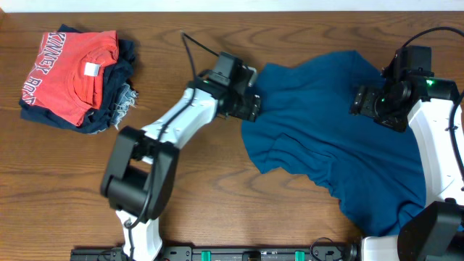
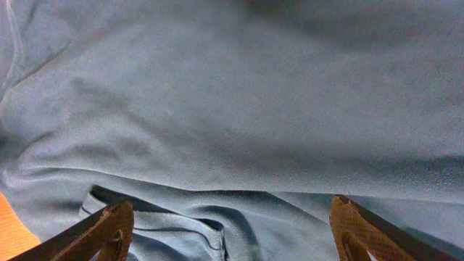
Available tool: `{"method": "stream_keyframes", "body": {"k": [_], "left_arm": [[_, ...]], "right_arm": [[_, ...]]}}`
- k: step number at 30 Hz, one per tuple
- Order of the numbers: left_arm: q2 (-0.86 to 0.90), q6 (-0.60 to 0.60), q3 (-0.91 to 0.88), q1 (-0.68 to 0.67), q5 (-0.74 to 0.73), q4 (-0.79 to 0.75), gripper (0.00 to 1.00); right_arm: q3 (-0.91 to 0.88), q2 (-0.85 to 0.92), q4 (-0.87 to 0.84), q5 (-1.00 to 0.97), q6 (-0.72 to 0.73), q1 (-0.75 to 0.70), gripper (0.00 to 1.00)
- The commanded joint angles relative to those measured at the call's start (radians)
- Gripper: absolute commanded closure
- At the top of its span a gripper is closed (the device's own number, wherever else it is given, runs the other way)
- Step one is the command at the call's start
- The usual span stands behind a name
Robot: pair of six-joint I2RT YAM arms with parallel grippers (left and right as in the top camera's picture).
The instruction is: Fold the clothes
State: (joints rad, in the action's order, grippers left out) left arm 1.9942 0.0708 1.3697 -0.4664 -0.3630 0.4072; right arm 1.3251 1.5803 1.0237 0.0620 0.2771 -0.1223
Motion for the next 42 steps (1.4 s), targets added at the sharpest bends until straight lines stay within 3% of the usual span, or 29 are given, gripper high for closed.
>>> {"method": "stream_keyframes", "body": {"k": [1, 5, 6, 7, 11, 17, 21, 29, 32, 36, 42], "left_arm": [[0.070, -0.005, 0.007, -0.031, 0.071, -0.007, 0.21], [0.098, -0.006, 0.007, -0.050, 0.070, -0.036, 0.22], [0.098, -0.006, 0.007, -0.054, 0.069, -0.041, 0.28], [0.098, -0.006, 0.007, -0.058, 0.069, -0.044, 0.35], [0.098, -0.005, 0.007, -0.062, 0.089, -0.047, 0.94], [0.079, 0.083, 0.007, 0.005, 0.436, 0.072, 0.94], [0.028, 0.100, 0.007, 0.141, 0.585, 0.170, 0.94], [-0.079, 0.095, 0.007, 0.397, 0.444, 0.233, 0.92], [-0.127, 0.064, 0.007, 0.410, 0.395, 0.248, 0.83], [-0.216, 0.057, 0.007, 0.406, 0.396, 0.278, 0.59], [-0.364, 0.058, 0.007, 0.402, 0.364, 0.311, 0.51]], "right_arm": [[-0.007, 0.004, 0.005, -0.005, -0.012, -0.008, 0.16], [-0.007, 0.004, 0.008, -0.005, -0.012, -0.008, 0.16], [-0.007, 0.004, 0.008, -0.005, -0.012, -0.008, 0.16], [-0.007, 0.004, 0.008, -0.005, -0.012, -0.008, 0.16], [-0.007, 0.004, 0.008, -0.005, -0.012, -0.008, 0.16], [-0.007, 0.004, 0.009, -0.007, -0.013, -0.008, 0.15], [-0.009, 0.004, 0.008, -0.052, -0.012, -0.008, 0.13], [-0.054, 0.029, -0.050, -0.077, -0.011, -0.013, 0.12], [-0.096, 0.053, -0.101, -0.129, 0.038, -0.039, 0.17], [-0.114, 0.107, -0.107, -0.137, 0.067, -0.112, 0.22], [-0.116, 0.208, -0.142, -0.033, 0.053, -0.249, 0.22]]}}
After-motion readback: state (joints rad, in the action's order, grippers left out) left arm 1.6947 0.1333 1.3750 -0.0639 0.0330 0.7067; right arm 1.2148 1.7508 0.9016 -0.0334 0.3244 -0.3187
